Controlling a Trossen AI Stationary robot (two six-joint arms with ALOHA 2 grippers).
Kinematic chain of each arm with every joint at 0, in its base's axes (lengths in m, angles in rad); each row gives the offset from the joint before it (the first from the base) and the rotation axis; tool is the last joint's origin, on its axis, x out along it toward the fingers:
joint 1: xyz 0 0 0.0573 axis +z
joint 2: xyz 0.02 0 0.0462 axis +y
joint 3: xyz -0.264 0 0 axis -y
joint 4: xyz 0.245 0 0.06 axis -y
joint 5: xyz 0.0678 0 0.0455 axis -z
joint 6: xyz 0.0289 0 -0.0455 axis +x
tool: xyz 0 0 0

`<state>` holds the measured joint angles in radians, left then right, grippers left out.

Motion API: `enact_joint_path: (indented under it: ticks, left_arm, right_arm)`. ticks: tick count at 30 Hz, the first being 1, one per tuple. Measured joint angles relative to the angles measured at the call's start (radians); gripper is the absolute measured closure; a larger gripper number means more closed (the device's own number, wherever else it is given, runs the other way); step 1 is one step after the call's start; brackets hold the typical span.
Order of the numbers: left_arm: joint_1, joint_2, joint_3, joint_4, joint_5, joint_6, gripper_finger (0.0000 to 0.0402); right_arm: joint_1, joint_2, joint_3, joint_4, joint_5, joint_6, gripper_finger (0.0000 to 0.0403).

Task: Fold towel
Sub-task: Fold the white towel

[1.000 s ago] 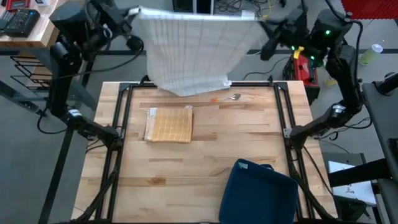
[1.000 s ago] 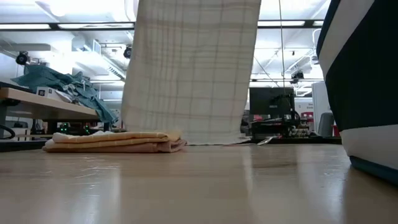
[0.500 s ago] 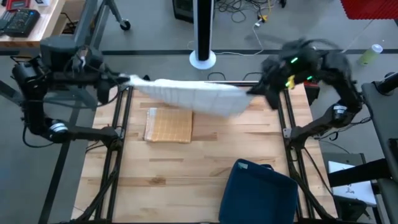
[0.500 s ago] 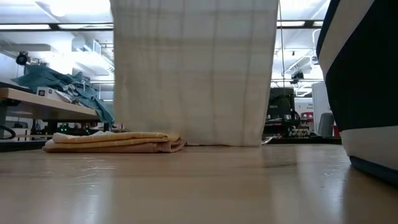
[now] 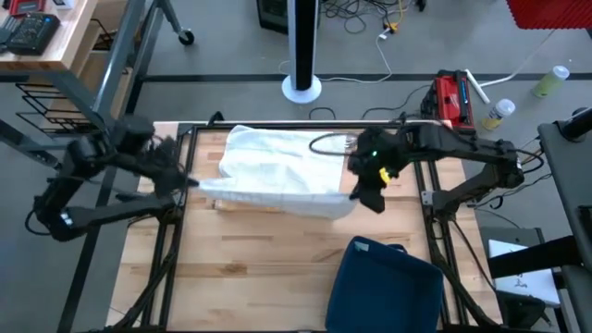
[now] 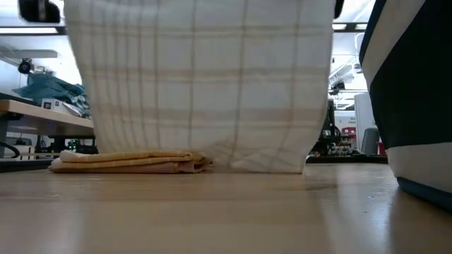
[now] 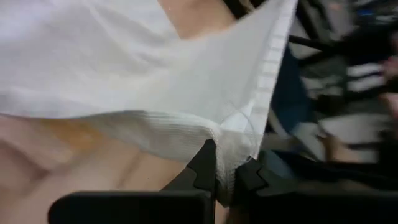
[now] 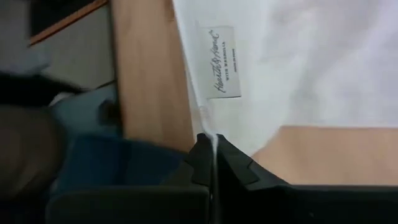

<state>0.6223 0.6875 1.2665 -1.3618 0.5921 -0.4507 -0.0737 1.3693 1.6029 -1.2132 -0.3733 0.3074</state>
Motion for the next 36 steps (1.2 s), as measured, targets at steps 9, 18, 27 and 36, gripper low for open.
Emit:
enact_joint_path:
  ticks: [9,18,27,36]
  left_arm:
    - [-0.059,-0.332,-0.533,0.385,0.124,-0.347,0.0393]
    - [-0.059,-0.369,-0.792,0.744,-0.290,-0.339,0.0393]
    - [-0.059,-0.193,-0.781,0.738,-0.614,-0.121,0.0393]
    - [-0.059,0.185,-0.698,0.739,-0.613,0.058,0.0398]
  right_arm:
    - [0.055,-0.001,-0.065,0.002,0.029,0.050,0.0403]
    - [-0.079,0.097,-0.076,-0.076,0.469,-0.023,0.0403]
    - [-0.172,0.348,-0.086,0.010,0.486,-0.253,0.0403]
    - [-0.209,0.497,-0.040,0.025,0.493,-0.344,0.0403]
